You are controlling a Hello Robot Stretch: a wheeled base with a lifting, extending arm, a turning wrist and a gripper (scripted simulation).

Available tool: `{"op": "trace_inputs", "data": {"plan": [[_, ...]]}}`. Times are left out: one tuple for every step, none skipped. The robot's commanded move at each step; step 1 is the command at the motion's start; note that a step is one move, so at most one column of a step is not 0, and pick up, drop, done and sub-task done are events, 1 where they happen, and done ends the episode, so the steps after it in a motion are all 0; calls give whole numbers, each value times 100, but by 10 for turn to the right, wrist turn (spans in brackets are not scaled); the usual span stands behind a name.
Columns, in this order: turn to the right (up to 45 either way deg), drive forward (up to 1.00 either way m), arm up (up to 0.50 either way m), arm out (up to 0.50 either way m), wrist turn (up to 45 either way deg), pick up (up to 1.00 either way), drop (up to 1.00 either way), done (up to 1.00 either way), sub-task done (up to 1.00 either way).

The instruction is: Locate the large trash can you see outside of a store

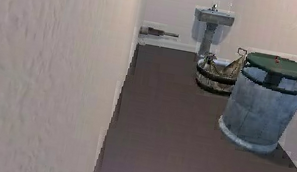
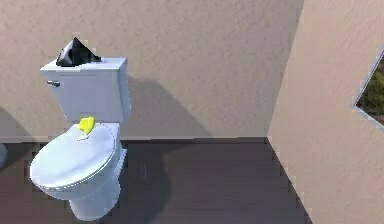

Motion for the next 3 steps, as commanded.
{"op": "trace_inputs", "data": {"plan": [[180, 0, 0, 0, 0, 0, 0, 0, 0], [0, 95, 0, 0, 0, 0, 0, 0, 0], [300, 0, 0, 0, 0, 0, 0, 0, 0]]}}
